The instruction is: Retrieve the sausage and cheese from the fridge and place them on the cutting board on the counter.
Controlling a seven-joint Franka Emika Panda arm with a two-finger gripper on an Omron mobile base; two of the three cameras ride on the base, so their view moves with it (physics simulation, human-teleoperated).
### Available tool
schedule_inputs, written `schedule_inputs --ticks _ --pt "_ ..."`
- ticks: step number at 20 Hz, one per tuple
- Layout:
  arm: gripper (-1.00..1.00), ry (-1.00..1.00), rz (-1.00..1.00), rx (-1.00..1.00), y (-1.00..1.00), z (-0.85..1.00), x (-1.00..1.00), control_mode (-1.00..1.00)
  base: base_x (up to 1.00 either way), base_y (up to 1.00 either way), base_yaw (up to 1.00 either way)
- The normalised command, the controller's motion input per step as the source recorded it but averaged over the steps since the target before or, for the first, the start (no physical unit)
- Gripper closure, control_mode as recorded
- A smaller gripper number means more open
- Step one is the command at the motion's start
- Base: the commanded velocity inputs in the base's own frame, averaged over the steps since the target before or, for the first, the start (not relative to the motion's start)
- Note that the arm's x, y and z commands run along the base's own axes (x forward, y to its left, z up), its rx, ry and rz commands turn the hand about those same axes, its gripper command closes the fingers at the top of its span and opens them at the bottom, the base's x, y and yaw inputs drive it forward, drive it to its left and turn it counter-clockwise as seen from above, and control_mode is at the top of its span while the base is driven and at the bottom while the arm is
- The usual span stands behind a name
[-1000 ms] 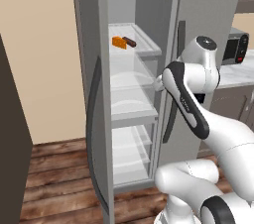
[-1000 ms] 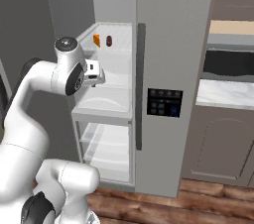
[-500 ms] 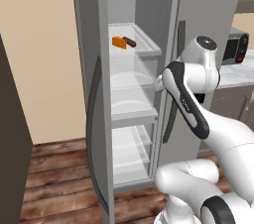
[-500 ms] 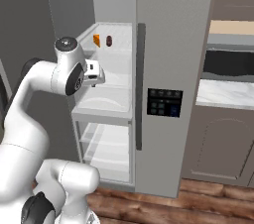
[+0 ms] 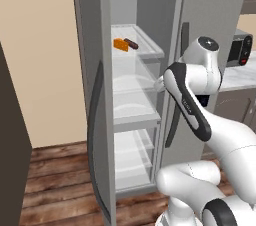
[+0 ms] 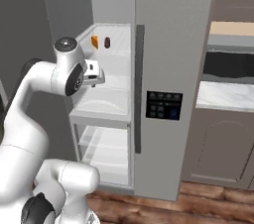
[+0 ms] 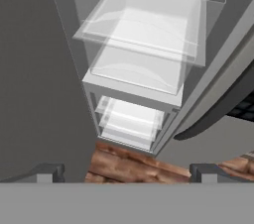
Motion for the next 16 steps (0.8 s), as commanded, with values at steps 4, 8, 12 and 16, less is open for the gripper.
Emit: schedule_inputs --ticks 4,8,12,16 --pt "-1.00 0.00 0.00 0.00 0.00 0.00 0.00 1.00 0.62 0.00 0.00" --pt "-1.00 0.00 0.00 0.00 0.00 0.00 0.00 1.00 0.42 0.00 0.00" --pt "-1.00 0.00 0.00 0.00 0.00 0.00 0.00 1.00 0.16 0.00 0.00" --pt "-1.00 0.00 0.00 0.00 0.00 0.00 0.00 1.00 0.00 0.00 0.00"
